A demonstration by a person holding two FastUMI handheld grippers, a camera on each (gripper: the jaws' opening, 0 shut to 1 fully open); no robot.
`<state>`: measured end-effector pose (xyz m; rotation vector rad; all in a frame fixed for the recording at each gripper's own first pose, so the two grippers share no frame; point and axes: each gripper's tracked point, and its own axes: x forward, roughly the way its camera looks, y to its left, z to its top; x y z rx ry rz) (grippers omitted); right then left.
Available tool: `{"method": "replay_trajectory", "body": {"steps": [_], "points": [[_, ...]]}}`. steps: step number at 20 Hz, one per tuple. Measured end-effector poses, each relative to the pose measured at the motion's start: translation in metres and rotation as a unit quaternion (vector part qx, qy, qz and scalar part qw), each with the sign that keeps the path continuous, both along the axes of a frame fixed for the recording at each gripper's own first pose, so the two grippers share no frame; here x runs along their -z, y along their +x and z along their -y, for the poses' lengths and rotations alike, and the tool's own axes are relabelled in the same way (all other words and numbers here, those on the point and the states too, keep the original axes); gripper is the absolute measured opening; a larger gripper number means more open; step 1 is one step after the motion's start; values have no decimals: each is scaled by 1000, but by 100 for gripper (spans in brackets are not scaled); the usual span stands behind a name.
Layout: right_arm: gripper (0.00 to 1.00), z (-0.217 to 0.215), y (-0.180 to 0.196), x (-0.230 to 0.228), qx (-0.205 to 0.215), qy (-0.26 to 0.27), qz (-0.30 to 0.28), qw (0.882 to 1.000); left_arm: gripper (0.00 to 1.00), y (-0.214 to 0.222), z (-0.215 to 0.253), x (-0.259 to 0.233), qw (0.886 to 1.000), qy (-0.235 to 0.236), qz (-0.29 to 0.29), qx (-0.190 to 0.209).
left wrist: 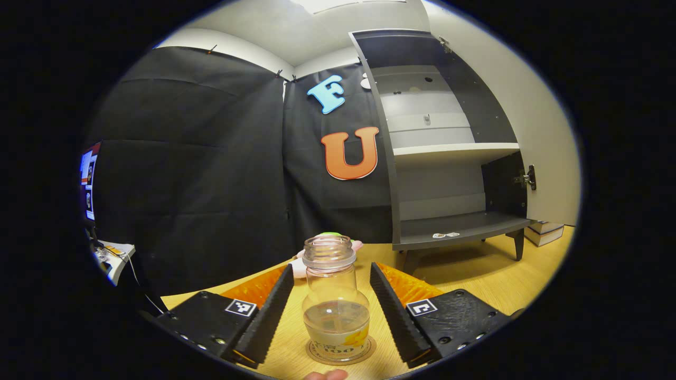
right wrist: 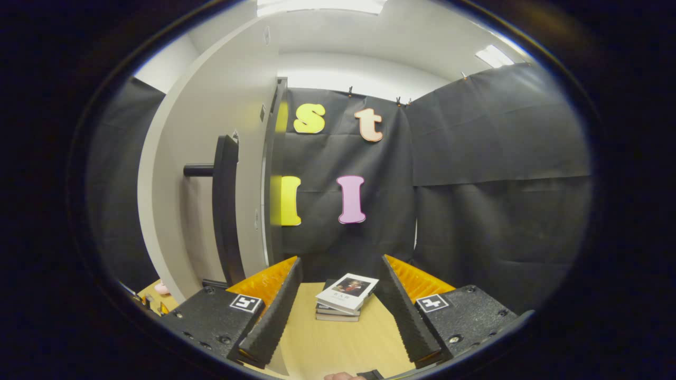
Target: Open the cabinet door with the right hand, grasp the bottle in the cabinet with the left hand and place it on the coaster, then close the cabinet door with the right hand.
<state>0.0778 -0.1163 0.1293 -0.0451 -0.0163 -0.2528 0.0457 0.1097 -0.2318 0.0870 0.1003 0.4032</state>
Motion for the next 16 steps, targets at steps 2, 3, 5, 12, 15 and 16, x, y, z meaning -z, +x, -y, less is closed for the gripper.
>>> {"method": "replay_trajectory", "body": {"steps": [2,3,5,12,15,16], "points": [[92,0,1,3,-2,-1,-1,1000,97,-4,1,-6,1000,4,-3,6],[92,0,1,4,-2,-1,-3,1000,97,-7,2,-12,1000,6,-3,6],[92,0,2,5,-6,1,-1,1000,96,-11,1,-26,1000,5,2,7],[91,-1,3,4,-15,1,14,1000,96,-19,13,-93,999,-10,23,37],[92,-2,4,4,-25,7,21,999,96,-15,19,-120,998,-25,25,50],[92,-2,5,5,-31,11,23,999,96,-14,21,-129,998,-28,25,52]]}}
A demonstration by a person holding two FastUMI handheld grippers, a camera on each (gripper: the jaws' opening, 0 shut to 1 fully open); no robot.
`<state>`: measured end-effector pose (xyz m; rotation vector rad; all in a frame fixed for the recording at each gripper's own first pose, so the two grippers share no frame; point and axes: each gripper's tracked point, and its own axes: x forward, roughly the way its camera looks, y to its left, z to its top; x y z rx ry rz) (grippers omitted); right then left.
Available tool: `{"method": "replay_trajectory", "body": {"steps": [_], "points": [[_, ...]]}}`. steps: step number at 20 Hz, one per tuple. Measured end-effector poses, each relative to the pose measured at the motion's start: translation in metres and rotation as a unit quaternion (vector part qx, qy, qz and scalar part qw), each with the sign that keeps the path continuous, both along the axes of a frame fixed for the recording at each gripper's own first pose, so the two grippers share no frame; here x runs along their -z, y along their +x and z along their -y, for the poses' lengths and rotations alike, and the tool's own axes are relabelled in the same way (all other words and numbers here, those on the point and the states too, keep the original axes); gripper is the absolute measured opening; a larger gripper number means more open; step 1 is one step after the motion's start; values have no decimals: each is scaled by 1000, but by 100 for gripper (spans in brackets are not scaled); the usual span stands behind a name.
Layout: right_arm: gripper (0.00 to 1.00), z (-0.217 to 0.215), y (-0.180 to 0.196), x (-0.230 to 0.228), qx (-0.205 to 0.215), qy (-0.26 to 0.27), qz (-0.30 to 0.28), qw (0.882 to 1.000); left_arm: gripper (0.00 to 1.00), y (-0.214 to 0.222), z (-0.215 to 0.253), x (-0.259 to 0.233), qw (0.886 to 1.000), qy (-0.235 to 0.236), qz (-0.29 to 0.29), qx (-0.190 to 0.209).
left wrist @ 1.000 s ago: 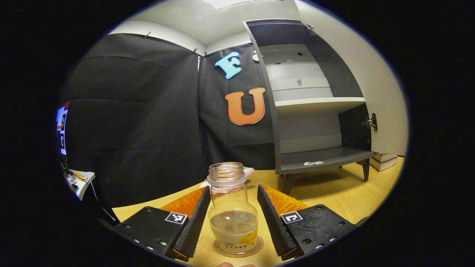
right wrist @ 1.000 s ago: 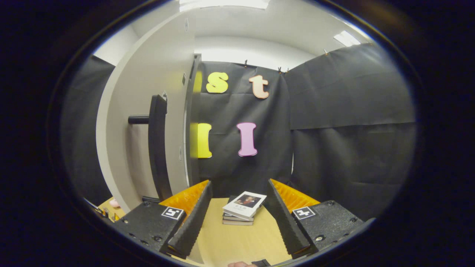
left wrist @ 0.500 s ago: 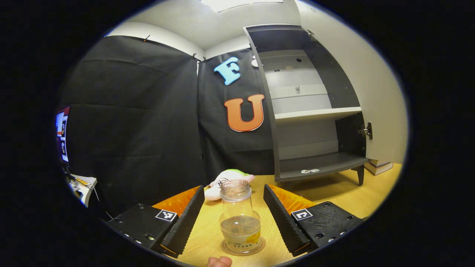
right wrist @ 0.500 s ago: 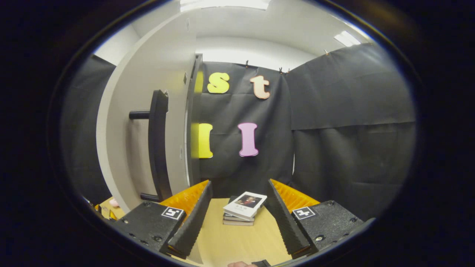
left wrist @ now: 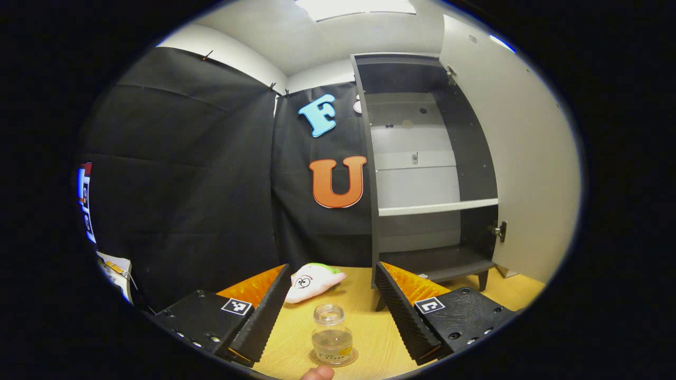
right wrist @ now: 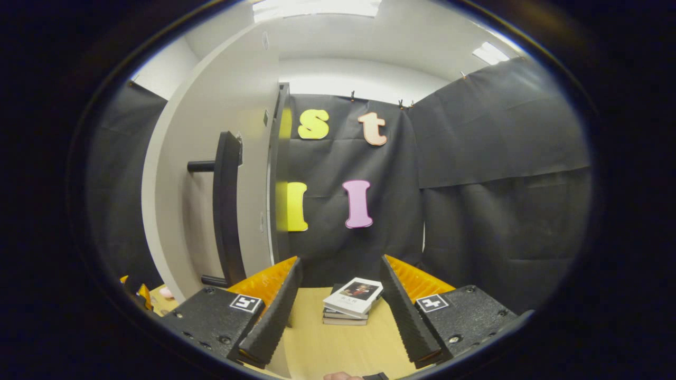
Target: Open the cabinet door with the right hand, grasp the bottle in the cabinet with the left hand and place it on the coaster, then close the cabinet door with the right hand.
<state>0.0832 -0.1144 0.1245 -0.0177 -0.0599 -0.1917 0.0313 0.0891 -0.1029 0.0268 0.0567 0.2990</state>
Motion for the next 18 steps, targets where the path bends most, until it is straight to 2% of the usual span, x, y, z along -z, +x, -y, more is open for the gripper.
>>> {"method": "replay_trajectory", "body": {"steps": [4,8,11,13,14,15,18], "points": [[92,-1,2,1,-17,13,5,1000,96,2,6,-29,1000,7,-18,2],[92,-2,3,1,-26,7,10,1000,96,2,21,-54,999,16,-30,24],[92,-1,1,-3,-21,1,25,999,96,5,35,-76,999,12,-18,45],[92,-2,2,-1,-21,2,23,1000,96,7,39,-87,999,20,-12,44],[92,-2,2,-1,-21,1,20,1000,100,8,45,-92,999,20,-13,47],[92,-2,2,-1,-23,-2,18,1000,96,10,52,-96,998,18,-12,53],[92,-4,2,4,-26,-19,1,999,96,14,73,-108,996,24,-6,81]]}}
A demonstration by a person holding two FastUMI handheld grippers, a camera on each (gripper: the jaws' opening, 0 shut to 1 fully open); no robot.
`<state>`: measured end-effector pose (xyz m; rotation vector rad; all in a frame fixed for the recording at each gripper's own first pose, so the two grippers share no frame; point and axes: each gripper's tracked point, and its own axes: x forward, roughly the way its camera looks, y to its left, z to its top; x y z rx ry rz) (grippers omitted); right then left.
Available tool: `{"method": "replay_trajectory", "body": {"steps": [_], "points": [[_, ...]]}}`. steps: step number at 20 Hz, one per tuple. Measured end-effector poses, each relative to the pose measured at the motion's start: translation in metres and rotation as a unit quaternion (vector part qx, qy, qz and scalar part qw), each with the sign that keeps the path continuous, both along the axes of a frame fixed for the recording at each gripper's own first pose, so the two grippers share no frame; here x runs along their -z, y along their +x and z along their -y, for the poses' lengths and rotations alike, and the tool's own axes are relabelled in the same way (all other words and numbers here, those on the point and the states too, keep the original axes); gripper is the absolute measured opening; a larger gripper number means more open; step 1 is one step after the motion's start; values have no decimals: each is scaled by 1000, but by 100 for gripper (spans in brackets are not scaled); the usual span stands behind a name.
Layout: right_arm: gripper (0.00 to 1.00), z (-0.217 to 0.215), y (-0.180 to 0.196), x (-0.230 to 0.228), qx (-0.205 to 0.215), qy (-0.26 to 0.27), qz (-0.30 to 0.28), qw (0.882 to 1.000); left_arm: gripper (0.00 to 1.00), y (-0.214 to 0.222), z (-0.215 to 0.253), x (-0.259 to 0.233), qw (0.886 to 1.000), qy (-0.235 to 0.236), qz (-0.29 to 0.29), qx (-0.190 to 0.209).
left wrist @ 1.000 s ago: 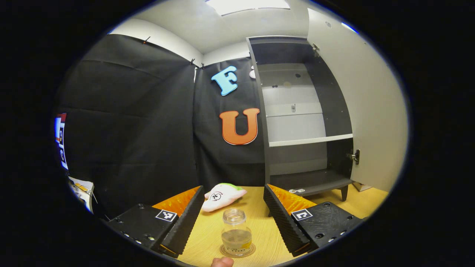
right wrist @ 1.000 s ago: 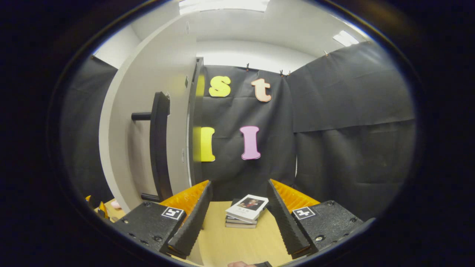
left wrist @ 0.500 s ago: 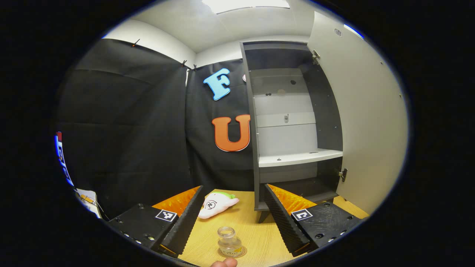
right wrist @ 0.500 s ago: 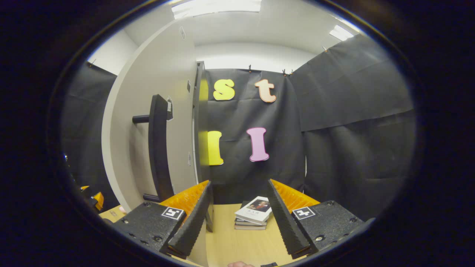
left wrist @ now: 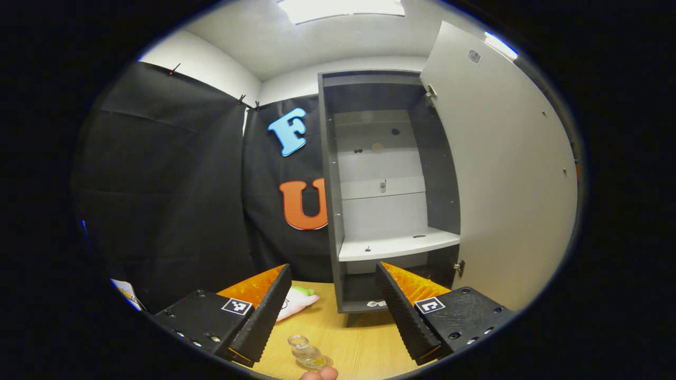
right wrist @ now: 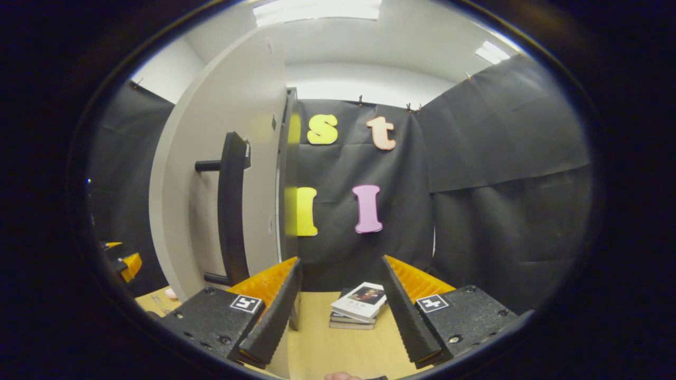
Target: Open the cabinet door with the right hand, grasp the bottle in the cabinet with the left hand and place it on the coaster, then close the cabinet door with the right hand.
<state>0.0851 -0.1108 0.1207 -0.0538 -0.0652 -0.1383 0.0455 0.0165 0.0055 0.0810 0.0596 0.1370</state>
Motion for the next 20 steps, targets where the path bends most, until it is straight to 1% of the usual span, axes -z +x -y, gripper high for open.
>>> {"method": "replay_trajectory", "body": {"steps": [2,3,4,5,8,11,12,13,16,20], "points": [[92,-3,1,0,-8,1,-2,1000,96,0,11,-2,1000,-1,-1,16],[89,-8,0,-1,-23,6,-3,1000,96,-1,17,-1,1000,-4,-3,22],[89,-9,0,-1,-26,9,-4,1000,96,-3,20,0,1000,-5,-5,27],[87,-8,-3,-2,-27,8,-9,1000,96,-4,22,-1,1000,-5,-5,29],[87,-9,-2,-3,-27,-4,-21,999,96,-5,26,0,999,-7,-6,34],[87,-13,0,-1,-34,-2,-23,999,96,-7,27,4,999,-7,-10,35],[86,-16,2,-1,-38,-1,-25,999,100,-6,28,5,999,-9,-11,36],[86,-20,3,-1,-44,-2,-25,999,96,-7,28,6,999,-9,-11,36],[86,-39,-1,0,-65,-5,-26,998,96,-11,24,6,999,-6,-8,37],[87,-71,2,3,-99,-2,-34,995,96,-16,18,10,999,-13,-9,37]]}}
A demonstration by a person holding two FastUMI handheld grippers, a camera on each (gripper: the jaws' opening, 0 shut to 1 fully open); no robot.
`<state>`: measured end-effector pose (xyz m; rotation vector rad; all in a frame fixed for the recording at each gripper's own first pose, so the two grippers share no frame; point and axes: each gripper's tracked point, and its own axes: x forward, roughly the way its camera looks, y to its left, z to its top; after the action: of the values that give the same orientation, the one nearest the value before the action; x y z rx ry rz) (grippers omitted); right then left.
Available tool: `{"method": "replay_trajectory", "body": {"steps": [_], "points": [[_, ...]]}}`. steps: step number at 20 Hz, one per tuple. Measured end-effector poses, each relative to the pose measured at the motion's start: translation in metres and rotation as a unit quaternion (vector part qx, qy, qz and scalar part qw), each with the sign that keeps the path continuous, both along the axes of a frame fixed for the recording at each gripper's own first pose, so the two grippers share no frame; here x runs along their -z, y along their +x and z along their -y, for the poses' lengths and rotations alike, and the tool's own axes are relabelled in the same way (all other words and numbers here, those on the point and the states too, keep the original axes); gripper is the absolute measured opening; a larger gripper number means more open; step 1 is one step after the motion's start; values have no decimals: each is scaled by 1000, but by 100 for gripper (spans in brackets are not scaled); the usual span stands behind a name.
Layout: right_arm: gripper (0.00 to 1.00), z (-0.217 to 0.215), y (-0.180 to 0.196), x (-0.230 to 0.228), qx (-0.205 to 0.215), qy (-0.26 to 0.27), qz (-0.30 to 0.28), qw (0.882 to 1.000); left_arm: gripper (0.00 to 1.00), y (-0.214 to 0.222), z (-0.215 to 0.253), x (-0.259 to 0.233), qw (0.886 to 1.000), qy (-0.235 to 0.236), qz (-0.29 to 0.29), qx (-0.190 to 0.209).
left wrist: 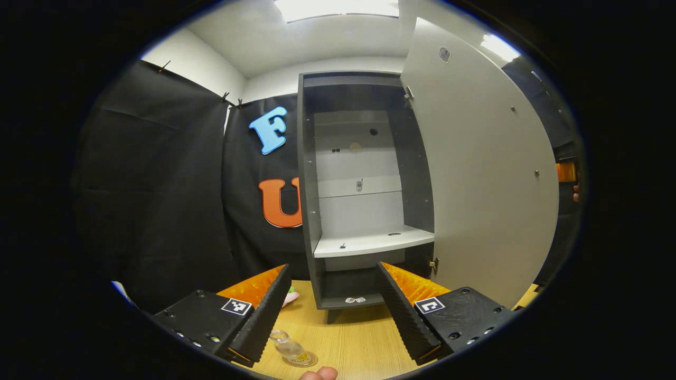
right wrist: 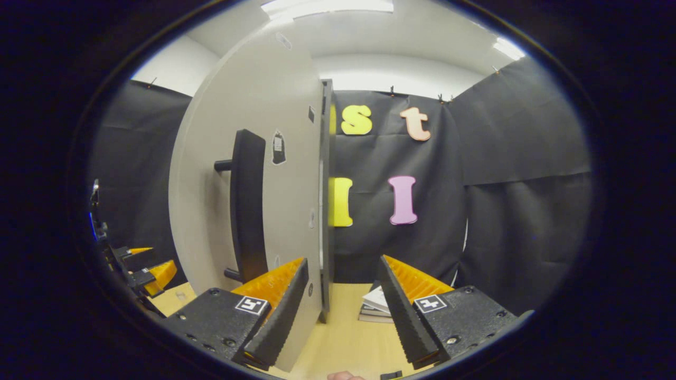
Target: Open the cabinet door with the right hand, grasp the bottle in the cabinet with the left hand and place it on the coaster, then close the cabinet door with the right hand.
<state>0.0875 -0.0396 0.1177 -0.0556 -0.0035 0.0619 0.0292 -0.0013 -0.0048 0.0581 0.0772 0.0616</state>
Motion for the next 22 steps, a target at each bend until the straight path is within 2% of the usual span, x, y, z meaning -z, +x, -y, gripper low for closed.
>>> {"method": "replay_trajectory", "body": {"steps": [4,13,17,22], "points": [[87,-35,5,1,-37,-13,-3,999,96,-8,-13,0,1000,2,7,-6],[87,-97,20,5,-76,-27,-14,997,96,-16,-47,0,1000,-11,13,-13],[87,-135,35,4,-107,-17,3,994,96,-16,-59,-2,1000,-3,18,-14],[87,-192,70,8,-152,-13,5,988,96,-16,-73,-4,1000,-4,20,-17]]}}
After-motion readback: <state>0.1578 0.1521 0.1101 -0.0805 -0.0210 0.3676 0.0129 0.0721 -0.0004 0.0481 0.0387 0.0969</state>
